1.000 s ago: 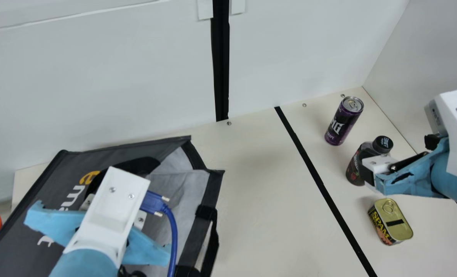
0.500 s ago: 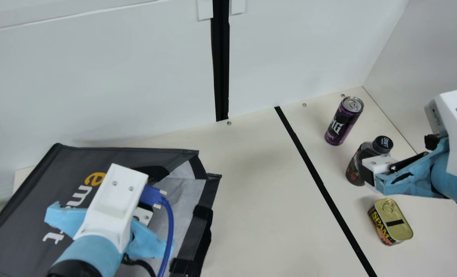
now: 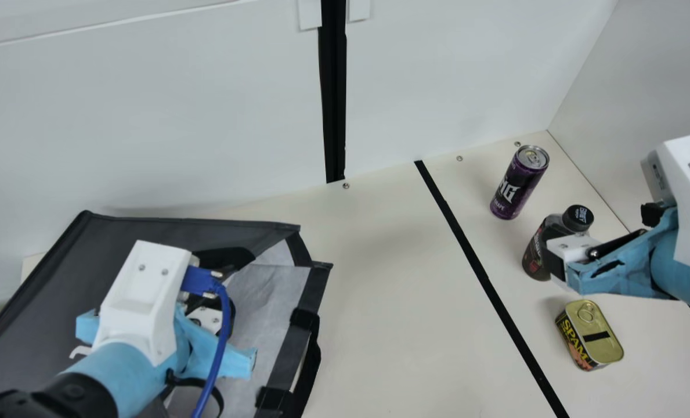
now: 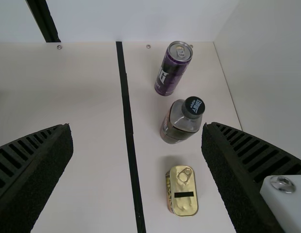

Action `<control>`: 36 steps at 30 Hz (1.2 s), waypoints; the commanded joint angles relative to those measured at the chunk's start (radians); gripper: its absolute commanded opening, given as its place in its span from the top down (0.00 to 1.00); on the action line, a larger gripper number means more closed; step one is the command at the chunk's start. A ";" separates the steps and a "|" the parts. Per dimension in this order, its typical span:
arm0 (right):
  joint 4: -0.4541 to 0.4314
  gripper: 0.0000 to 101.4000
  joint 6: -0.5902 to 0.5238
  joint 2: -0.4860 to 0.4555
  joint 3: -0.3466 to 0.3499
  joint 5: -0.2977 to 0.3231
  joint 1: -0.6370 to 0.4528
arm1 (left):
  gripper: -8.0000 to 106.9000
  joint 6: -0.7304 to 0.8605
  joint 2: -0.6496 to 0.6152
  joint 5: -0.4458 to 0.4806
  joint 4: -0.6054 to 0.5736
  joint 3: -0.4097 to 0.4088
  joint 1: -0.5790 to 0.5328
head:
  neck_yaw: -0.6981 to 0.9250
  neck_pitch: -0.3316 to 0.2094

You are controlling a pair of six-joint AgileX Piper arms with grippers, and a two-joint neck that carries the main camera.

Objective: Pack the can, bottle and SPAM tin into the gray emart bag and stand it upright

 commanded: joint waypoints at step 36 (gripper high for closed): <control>0.000 0.06 0.000 0.000 0.000 0.000 0.000 | 1.00 0.364 -0.002 0.008 -0.638 0.030 0.245 | -0.002 -0.023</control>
